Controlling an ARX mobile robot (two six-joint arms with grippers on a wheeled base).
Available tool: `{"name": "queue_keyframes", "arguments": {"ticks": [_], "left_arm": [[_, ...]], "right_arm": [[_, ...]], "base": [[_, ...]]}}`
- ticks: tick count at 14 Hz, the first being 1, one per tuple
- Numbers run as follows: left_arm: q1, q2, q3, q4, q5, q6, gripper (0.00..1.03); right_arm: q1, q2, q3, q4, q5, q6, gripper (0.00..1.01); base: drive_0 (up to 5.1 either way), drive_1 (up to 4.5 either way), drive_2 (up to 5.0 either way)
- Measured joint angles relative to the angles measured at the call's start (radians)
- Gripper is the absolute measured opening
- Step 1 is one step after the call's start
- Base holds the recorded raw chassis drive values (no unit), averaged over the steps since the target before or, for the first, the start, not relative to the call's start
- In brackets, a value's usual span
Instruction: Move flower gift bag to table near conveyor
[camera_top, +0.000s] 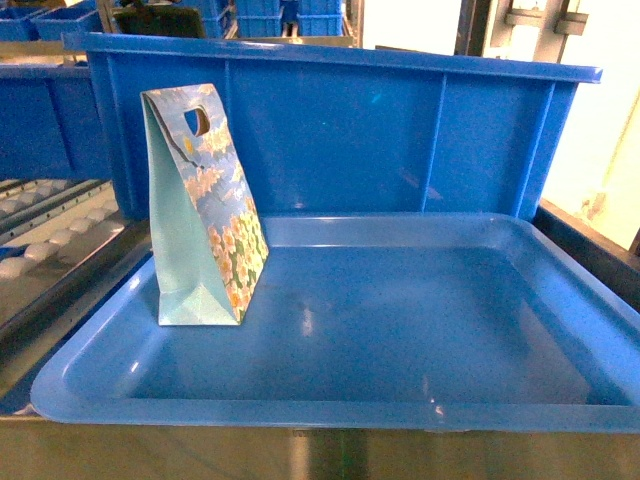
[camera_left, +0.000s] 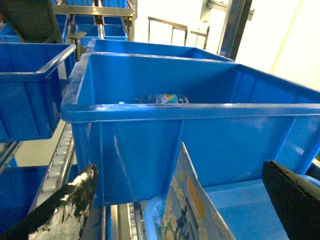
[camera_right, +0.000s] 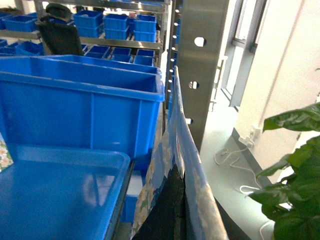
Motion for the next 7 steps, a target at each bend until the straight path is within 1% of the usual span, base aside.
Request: {"name": "queue_keyframes", "arguments": {"ticks": [1, 2, 3, 6, 7], "left_arm": [[0.000, 0.000, 0.000, 0.000, 0.000, 0.000, 0.98], [0.000, 0.000, 0.000, 0.000, 0.000, 0.000, 0.98], [0.000, 0.000, 0.000, 0.000, 0.000, 0.000, 0.98], [0.000, 0.000, 0.000, 0.000, 0.000, 0.000, 0.98], [-0.017, 0.011, 0.004, 0.000, -0.029, 0.003, 0.98]], "right_arm": [[-0.058, 0.000, -0.011, 0.011, -0.016, 0.003, 0.02], [-0.120, 0.020, -0.011, 0.047, -0.007, 0.004, 0.02], [-0.147, 0.054, 0.003, 0.065, -0.004, 0.009, 0.02], [-0.146, 0.053, 0.003, 0.063, -0.008, 0.011, 0.02], [-0.146, 0.053, 0.003, 0.064, -0.010, 0.011, 0.02]], "base": [[0.0, 0.00, 0.0], [0.0, 0.00, 0.0], [0.0, 0.00, 0.0], [0.0, 0.00, 0.0], [0.0, 0.00, 0.0]]}}
